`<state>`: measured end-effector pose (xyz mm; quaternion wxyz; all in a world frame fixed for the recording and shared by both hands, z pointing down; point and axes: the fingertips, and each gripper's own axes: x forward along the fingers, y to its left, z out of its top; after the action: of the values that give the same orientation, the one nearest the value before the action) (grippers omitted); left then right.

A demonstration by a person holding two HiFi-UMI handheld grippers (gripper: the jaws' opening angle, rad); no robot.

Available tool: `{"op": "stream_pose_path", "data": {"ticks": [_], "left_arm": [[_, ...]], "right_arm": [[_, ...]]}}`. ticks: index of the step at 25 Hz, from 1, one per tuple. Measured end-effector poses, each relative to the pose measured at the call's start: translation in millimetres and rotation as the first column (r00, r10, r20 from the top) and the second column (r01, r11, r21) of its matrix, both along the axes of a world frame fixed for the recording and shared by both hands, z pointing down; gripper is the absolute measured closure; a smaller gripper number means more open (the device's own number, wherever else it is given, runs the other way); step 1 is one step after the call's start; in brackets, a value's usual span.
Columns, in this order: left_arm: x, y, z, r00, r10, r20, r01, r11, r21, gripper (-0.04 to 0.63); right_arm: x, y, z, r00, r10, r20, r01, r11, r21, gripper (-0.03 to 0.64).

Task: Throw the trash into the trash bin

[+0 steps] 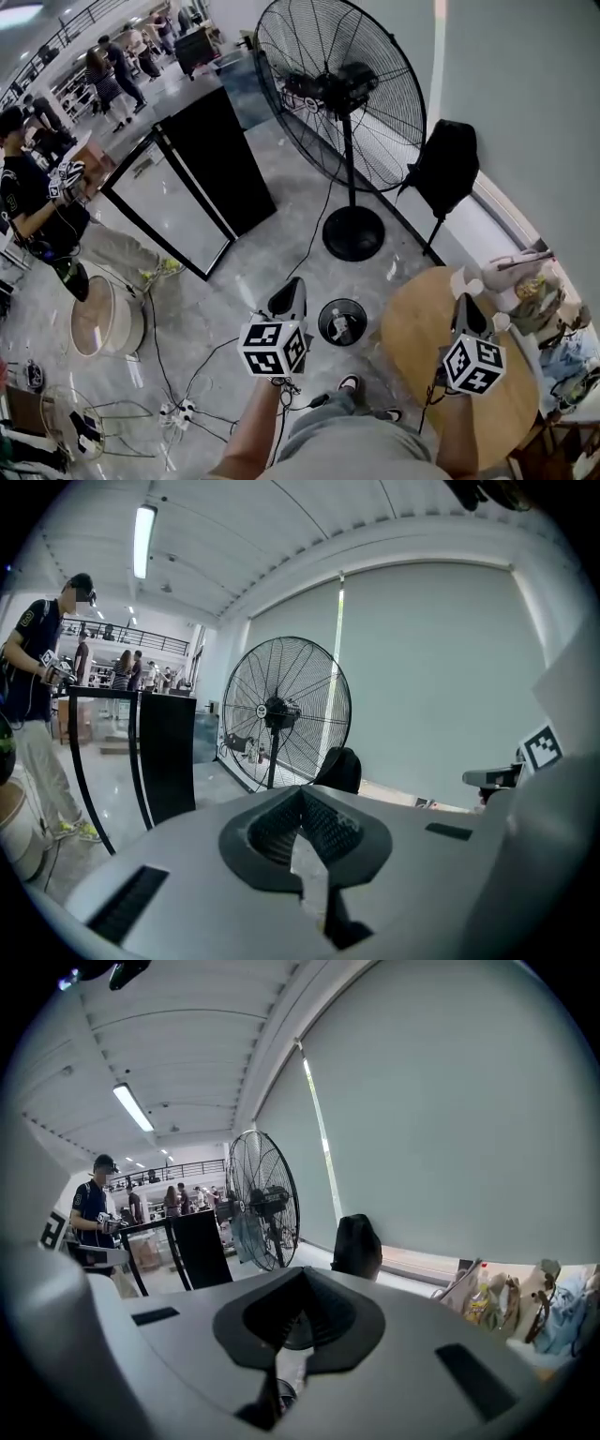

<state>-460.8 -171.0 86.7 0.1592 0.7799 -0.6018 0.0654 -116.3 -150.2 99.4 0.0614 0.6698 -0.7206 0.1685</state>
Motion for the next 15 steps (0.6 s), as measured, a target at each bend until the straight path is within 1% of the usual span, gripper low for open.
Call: {"op": "stream_pose_path", "data": {"ticks": [8,15], "left_arm": [[14,-14,-2,1.000,0.020,-0.003,-0.020,1.000,0.010,0.577],[21,-23,2,0.999,0.038,0.008,-0.038,0.999,-0.005,0.577]], "right_arm": [[4,-5,3,1.000,0.007,-0.002,-0.007,1.000,-0.012,0.612],[4,-10,3,1.000,0.000,-0.003,0.000,1.000,-0.014,0.612]]}}
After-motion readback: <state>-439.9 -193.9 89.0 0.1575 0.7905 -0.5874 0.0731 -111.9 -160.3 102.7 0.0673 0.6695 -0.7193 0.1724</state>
